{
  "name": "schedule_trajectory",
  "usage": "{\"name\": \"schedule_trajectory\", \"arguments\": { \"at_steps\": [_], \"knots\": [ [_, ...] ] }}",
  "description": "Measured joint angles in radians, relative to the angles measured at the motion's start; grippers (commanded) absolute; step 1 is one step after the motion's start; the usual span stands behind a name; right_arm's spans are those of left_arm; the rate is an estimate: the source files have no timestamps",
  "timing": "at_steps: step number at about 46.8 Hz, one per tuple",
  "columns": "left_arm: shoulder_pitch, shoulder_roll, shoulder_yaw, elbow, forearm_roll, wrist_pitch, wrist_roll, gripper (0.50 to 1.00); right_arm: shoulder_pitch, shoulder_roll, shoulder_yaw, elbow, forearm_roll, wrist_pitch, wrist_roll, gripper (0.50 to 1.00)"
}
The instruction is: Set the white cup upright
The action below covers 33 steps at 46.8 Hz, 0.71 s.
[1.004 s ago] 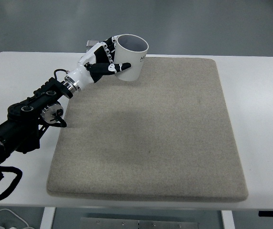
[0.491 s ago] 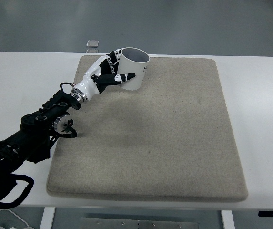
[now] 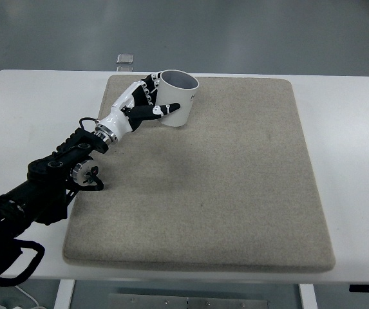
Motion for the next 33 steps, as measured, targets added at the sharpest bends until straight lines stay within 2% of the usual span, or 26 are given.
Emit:
{"name": "schedule_trajectory", "arguments": {
  "at_steps": [5,6,8,11,14,19,33],
  "knots": [
    [0.0,0.0,0.002,0.0,0.0,0.001,0.0,0.756,0.0,0.0,0.0,0.0,0.0,0.0,0.0,0.93],
    [0.0,0.0,0.003,0.0,0.0,0.001,0.0,0.778,0.0,0.0,0.0,0.0,0.0,0.0,0.0,0.93],
    [0.0,0.0,0.003,0.0,0.0,0.002,0.0,0.857,0.0,0.0,0.001,0.0,0.0,0.0,0.0,0.93],
    [0.002,0.0,0.003,0.0,0.0,0.002,0.0,0.891,0.0,0.0,0.001,0.0,0.0,0.0,0.0,0.93],
    [0.002,0.0,0.003,0.0,0.0,0.002,0.0,0.971,0.0,0.0,0.001,0.0,0.0,0.0,0.0,0.93],
    [0.002,0.0,0.003,0.0,0.0,0.002,0.0,0.992,0.0,0.0,0.001,0.0,0.0,0.0,0.0,0.93],
    [0.0,0.0,0.006,-0.001,0.002,0.002,0.0,0.992,-0.003,0.0,0.001,0.0,0.0,-0.006,0.0,0.93]
  ]
}}
